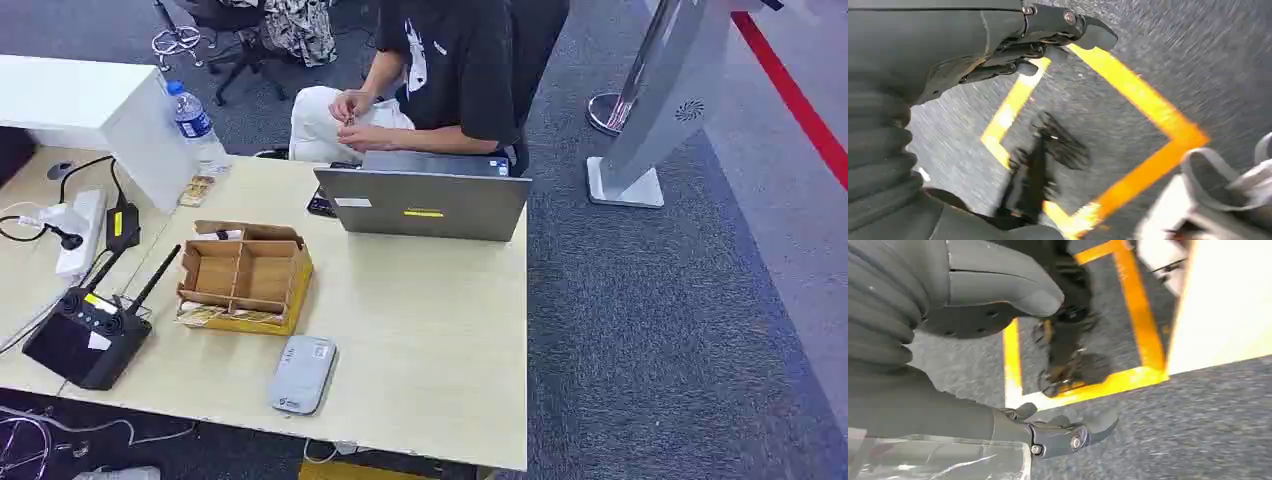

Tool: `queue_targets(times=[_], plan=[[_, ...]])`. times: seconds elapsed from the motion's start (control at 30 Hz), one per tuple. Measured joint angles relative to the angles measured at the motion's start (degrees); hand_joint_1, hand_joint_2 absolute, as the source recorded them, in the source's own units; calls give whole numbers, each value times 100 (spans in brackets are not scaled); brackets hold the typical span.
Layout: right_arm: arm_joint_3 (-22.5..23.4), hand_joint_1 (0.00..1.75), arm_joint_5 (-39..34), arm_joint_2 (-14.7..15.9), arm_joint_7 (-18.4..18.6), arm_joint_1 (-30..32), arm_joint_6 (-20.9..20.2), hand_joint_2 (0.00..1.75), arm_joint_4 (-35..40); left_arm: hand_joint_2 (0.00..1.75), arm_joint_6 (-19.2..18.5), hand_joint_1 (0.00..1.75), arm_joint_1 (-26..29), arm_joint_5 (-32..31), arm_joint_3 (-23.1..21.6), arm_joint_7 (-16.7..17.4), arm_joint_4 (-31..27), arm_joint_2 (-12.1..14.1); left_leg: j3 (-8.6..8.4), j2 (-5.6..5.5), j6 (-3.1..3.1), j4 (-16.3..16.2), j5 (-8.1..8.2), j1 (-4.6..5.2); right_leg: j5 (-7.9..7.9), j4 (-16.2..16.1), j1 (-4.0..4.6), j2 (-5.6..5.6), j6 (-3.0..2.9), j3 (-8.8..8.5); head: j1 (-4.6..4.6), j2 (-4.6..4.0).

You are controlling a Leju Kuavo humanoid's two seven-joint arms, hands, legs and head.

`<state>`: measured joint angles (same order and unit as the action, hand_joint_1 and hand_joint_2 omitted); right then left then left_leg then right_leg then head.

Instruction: Pass the card to the sensor for recognition and then transmit it.

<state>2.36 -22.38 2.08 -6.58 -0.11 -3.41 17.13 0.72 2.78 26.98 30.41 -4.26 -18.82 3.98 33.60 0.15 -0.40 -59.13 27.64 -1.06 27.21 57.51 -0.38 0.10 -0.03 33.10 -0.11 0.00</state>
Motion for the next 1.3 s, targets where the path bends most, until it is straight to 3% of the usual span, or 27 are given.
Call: queue_targets(times=[0.27, 0.73, 0.87, 1.1, 1.3], plan=[[219, 0, -649, 52, -210, -333, -306, 175, -151, 175, -29, 0, -35, 817, 1032, -533, 35, 391, -1, 1, 1, 0, -1, 0, 0, 0, 0, 1, 0, 0, 0, 0], [638, 0, -1488, 98, -496, -502, -769, 175, -347, 175, -1432, 0, -173, 2216, 2863, -1620, -232, 1012, -3, 1, 0, 0, -2, -1, 0, 0, 1, 1, -1, 1, 2, 0], [782, 0, -1661, 98, -577, -479, -833, 175, -396, 175, -1890, 0, -238, 2268, 3123, -1953, -818, 982, -3, 1, 0, 0, -2, -1, 0, 0, 0, 1, -1, 1, 2, 0], [955, 0, -1814, 96, -623, -441, -881, 175, -446, 175, -2022, 0, -323, 1903, 3221, -2245, -2110, 684, -3, 3, 0, -1, -2, 0, -1, 0, 0, 3, -1, 1, 2, 0], [1073, 0, -1899, 87, -638, -406, -879, 175, -472, 175, -2273, 0, -312, 1442, 3236, -2422, -3297, 260, -2, 1, 1, -1, -2, 0, -1, 0, 0, 2, -1, 1, 0, 0]])
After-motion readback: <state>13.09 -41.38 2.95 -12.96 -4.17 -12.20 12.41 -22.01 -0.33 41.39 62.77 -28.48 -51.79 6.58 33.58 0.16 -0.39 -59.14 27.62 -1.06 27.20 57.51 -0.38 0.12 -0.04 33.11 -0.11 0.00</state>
